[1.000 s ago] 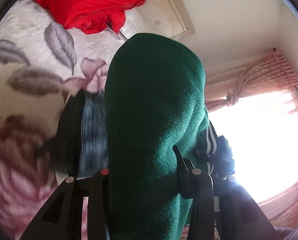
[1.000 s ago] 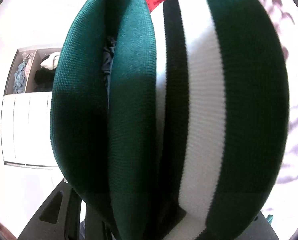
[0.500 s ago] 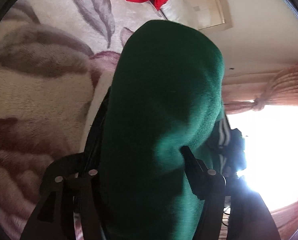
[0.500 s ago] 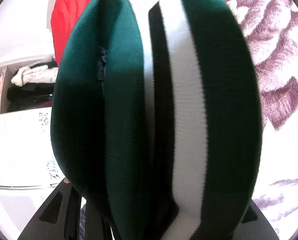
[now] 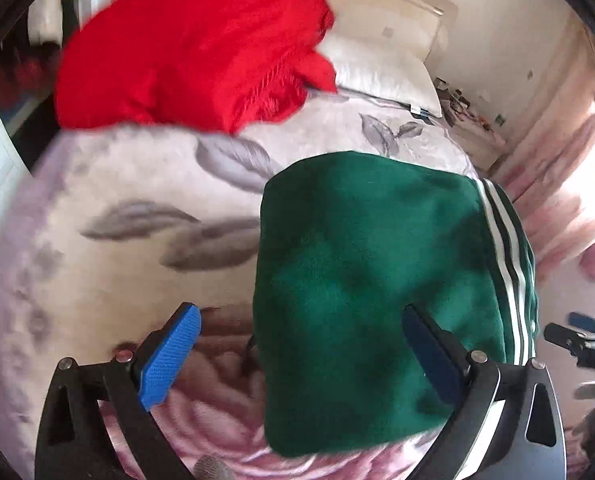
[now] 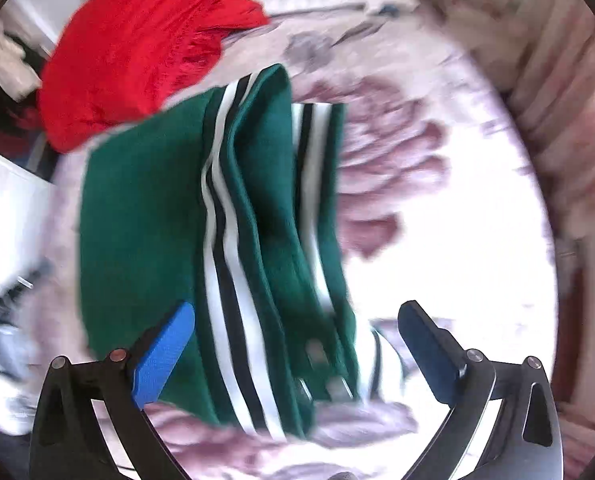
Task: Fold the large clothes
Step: 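Set the folded bundle down on the bed and open both grippers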
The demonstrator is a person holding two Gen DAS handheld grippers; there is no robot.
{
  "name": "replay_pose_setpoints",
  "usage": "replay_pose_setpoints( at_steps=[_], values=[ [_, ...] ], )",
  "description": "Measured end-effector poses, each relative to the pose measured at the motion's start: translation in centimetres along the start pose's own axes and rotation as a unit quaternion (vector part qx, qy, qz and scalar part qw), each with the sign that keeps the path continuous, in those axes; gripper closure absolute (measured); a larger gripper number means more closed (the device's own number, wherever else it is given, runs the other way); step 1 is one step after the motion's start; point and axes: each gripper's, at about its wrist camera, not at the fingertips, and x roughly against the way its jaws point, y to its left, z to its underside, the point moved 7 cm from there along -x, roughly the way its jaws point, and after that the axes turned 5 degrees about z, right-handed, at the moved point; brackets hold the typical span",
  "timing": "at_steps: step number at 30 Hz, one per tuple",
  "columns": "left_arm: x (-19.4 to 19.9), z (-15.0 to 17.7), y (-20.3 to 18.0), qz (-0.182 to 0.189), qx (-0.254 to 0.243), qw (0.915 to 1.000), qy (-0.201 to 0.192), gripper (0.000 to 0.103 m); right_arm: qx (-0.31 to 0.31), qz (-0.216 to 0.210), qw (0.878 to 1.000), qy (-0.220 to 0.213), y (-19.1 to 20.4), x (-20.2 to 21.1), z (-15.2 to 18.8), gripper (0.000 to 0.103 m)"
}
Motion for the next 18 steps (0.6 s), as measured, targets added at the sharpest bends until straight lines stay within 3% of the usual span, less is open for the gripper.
replay_pose_setpoints(
  at_steps=[4, 8, 18],
  values=[
    [4.7, 3.0, -2.8, -0.027, -0.017, 0.9995, -0.003, 0.000, 0.001, 0.058, 0.998, -0.036, -0.6, 3.9, 8.5, 0.000],
    [9.3, 4.5, -4.3, -0.045, -0.019, 0.9985, -0.025, 0.000, -0.012, 0.087, 0.994, -0.064, -0.2, 10.6, 11.5, 0.000],
    [23.2, 8.0, -9.1, -0.056, -0.037, 0.9948, -0.077, 0.000, -0.025, 0.095, 0.985, -0.144, -0.9, 27.3, 18.8, 0.000]
  ],
)
